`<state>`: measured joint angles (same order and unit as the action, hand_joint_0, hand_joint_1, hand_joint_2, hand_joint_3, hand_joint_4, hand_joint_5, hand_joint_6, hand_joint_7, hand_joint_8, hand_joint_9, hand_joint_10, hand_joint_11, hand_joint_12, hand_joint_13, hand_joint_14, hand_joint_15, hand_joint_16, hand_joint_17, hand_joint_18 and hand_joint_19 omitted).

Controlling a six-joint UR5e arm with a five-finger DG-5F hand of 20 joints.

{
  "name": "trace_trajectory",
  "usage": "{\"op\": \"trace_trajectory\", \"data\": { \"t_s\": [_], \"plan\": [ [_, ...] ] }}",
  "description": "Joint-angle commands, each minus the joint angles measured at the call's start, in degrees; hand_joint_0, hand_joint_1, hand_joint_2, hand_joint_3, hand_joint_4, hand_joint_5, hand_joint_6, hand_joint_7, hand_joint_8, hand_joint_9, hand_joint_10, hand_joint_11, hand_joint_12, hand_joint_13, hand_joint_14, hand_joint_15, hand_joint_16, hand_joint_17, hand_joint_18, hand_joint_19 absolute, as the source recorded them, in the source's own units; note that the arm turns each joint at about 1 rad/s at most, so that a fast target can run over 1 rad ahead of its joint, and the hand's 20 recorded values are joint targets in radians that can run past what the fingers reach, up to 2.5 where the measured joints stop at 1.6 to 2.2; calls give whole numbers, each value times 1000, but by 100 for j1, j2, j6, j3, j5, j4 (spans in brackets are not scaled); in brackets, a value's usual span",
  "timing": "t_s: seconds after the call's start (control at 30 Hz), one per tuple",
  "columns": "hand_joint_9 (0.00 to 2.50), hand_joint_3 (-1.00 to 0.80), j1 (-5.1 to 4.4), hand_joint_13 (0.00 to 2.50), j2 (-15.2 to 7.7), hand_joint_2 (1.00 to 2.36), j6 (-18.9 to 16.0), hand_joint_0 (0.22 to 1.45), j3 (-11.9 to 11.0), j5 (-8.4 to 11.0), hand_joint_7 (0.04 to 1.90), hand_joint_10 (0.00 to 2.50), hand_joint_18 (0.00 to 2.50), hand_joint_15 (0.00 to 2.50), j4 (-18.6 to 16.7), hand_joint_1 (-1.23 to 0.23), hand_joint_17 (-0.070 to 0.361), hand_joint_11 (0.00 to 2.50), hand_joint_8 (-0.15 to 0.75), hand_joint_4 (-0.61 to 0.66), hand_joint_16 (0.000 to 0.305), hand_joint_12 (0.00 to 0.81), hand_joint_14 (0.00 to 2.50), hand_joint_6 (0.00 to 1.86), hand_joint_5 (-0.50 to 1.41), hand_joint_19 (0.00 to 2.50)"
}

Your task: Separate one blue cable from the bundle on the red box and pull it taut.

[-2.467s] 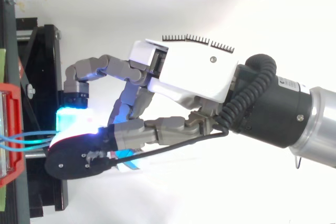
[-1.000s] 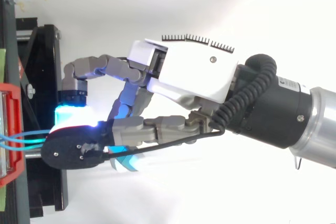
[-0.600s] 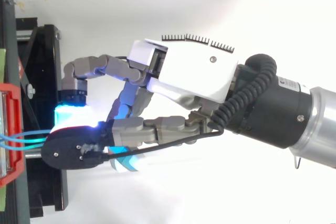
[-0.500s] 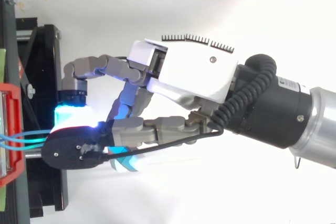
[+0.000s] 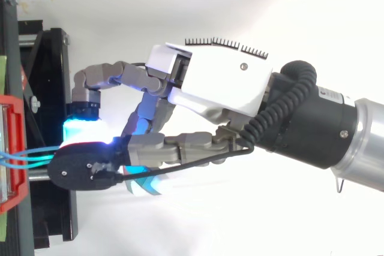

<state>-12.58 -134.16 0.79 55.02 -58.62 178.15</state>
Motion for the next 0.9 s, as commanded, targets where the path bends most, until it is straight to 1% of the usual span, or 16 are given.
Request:
{"op": "trace_trajectory", "data": {
  "t_s": [0.0,0.17,0.37,0.53,0.6,0.67,0.77,0.83,0.87],
  "plan": [
    [1671,166,10,1374,4,1021,0,689,-18,0,1359,21,954,737,9,-687,126,1313,398,251,56,473,20,586,-69,502],
    [1675,174,10,1361,-5,1020,0,685,-44,9,1354,21,952,725,9,-692,125,1315,397,256,55,477,21,585,-67,494],
    [1592,164,10,1191,-5,1019,0,683,-44,9,1360,20,912,618,9,-698,121,1280,393,275,54,487,17,583,-64,481],
    [1523,156,10,1152,4,1019,0,681,-44,9,1370,18,896,579,9,-698,122,1234,394,280,54,486,18,580,-64,482],
    [1433,154,19,1134,-5,1018,0,681,-62,9,1367,18,891,567,9,-697,122,1173,388,280,54,485,16,580,-63,492],
    [1279,157,10,1115,-5,1017,0,680,-79,9,1364,16,888,574,44,-698,124,1124,384,286,55,486,17,581,-62,501],
    [1168,161,10,1089,4,1016,0,678,-106,9,1369,16,886,575,123,-700,126,1085,375,299,56,487,15,578,-60,500],
    [1097,162,10,1057,-5,1016,0,677,-150,9,1366,14,881,571,185,-701,127,1024,372,305,57,491,15,578,-60,500],
    [1010,158,10,996,4,1015,0,678,-158,9,1375,13,878,555,202,-703,129,958,368,303,57,484,14,578,-59,501]
  ]
}}
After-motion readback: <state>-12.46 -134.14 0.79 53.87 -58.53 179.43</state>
